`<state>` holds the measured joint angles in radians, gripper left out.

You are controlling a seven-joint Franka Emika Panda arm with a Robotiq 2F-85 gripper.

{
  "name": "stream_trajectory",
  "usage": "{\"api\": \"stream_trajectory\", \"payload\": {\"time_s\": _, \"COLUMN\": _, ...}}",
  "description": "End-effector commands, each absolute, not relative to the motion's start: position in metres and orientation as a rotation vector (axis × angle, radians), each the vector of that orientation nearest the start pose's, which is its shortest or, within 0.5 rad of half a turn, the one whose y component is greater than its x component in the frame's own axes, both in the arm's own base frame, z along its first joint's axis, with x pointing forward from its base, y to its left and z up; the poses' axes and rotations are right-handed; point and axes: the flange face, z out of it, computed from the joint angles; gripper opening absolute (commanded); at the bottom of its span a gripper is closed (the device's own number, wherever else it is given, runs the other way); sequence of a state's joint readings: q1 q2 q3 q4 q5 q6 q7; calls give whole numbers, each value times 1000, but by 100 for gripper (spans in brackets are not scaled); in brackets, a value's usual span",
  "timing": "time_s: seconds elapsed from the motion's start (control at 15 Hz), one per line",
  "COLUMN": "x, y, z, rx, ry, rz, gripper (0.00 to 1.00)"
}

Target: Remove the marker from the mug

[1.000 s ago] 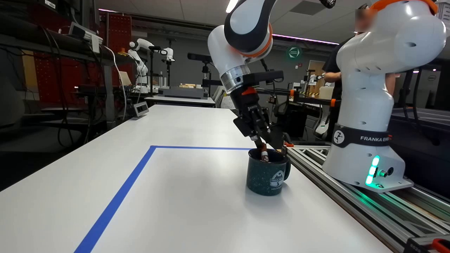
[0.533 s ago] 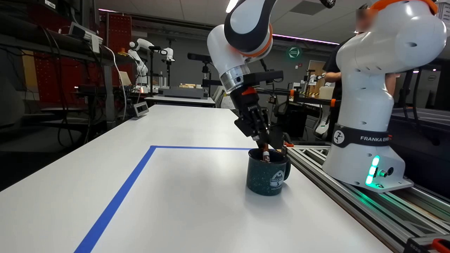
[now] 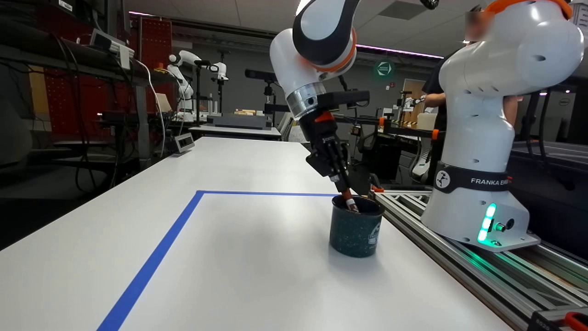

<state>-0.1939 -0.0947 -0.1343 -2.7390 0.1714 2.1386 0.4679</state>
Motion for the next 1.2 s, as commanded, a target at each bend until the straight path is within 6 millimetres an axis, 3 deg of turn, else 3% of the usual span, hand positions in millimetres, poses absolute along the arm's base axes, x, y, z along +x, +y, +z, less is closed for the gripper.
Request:
{"api": "stream_trajectory", "payload": {"time_s": 0.0, "x": 319, "y": -94, "z": 231, "rx": -2634, "ry": 1282, "rz": 744, "gripper": 3}}
{"api": "stream_trajectory", "payload": {"time_s": 0.33, "x": 322, "y": -95, "z": 250, "rx": -2638, "ry": 1248, "rz": 692, "gripper": 3}}
{"api": "stream_trajectory", "payload": {"time_s": 0.4, "x": 313, "y": -92, "z": 253, "rx": -2639, "ry": 1239, "rz": 675, "gripper": 3}}
{"api": "stream_trajectory", "payload": {"time_s": 0.53, "x": 323, "y": -95, "z": 267, "rx": -2641, "ry": 1214, "rz": 653, "gripper": 3}}
{"api": "stream_trajectory", "payload": {"time_s": 0.67, "x": 310, "y": -90, "z": 276, "rx": -2640, "ry": 1183, "rz": 622, "gripper": 3}}
{"api": "stream_trajectory", "payload": {"time_s": 0.8, "x": 319, "y": -95, "z": 293, "rx": -2627, "ry": 1154, "rz": 609, "gripper": 3}}
{"api": "stream_trajectory", "payload": {"time_s": 1.0, "x": 295, "y": -95, "z": 310, "rx": -2591, "ry": 1108, "rz": 592, "gripper": 3}}
{"api": "stream_trajectory", "payload": {"time_s": 1.07, "x": 304, "y": -107, "z": 325, "rx": -2568, "ry": 1115, "rz": 576, "gripper": 3}}
{"api": "stream_trajectory", "payload": {"time_s": 1.13, "x": 299, "y": -114, "z": 331, "rx": -2543, "ry": 1122, "rz": 563, "gripper": 3}}
